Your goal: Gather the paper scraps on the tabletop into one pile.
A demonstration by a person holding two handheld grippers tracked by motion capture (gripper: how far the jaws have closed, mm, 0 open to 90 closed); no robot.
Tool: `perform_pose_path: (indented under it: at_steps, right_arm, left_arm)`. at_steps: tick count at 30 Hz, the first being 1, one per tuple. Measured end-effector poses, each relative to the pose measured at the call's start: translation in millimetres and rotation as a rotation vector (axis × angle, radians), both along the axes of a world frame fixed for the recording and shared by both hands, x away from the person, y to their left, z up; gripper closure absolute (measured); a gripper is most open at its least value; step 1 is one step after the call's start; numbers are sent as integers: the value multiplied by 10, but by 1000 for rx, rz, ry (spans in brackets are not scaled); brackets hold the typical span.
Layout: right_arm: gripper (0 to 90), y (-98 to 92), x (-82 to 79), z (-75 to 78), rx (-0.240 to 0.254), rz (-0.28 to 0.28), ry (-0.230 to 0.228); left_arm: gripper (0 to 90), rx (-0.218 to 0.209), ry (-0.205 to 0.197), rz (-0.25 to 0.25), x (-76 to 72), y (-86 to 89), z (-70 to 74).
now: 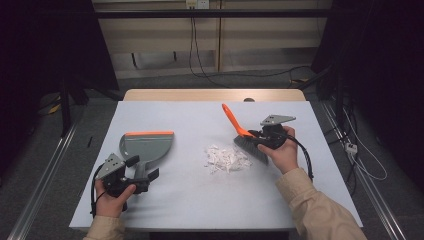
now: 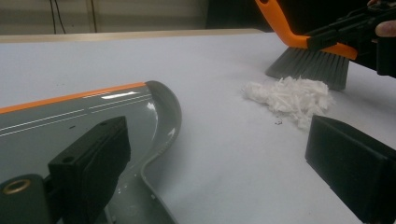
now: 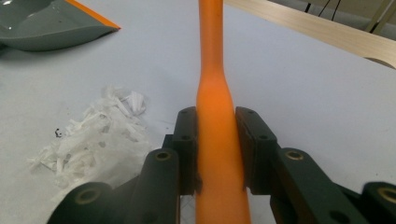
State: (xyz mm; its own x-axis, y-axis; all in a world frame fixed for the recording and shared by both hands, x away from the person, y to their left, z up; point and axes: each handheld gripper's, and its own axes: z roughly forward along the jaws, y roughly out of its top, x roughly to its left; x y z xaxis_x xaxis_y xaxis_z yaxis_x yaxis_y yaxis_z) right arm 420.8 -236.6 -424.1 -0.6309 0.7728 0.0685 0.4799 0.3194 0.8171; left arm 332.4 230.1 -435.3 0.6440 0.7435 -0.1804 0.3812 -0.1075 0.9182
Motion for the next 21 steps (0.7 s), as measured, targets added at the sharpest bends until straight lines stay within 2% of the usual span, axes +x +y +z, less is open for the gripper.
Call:
perform_pose_path:
  at_steps: [2,4,7,9,10,13,14,15,17,21]
  right_arm:
    - [659,22,-15,25,-4,-17,12]
    - [637,45,-40,68,-39,-53,32]
    - [629,53,-77,124,-87,-63,62]
    - [633,58,-105,148,-126,-75,77]
    - [641,59,-122,153,-130,-88,85]
    - [712,69,-139,146,-151,-79,101]
    - [713,75,-140,143,-148,-84,104]
    - [714,78,-139,142,-146,-89,106]
    - [714,90,-138,141,-143,-95,111]
    - [715,112,-157,151,-158,-99,117]
  left_arm:
    - [63,-1,-2,1,-3,6,2]
    - [63,2,-3,3,-4,14,6]
    - [63,-7,-3,15,-15,22,12]
    - [63,9,4,25,-14,47,14]
    - [61,12,8,32,-12,60,16]
    - [57,3,28,72,-2,89,22]
    - [55,17,35,80,1,102,25]
    - [52,12,37,105,0,105,30]
    - [51,22,43,119,8,116,41]
    - [46,36,62,164,49,117,33]
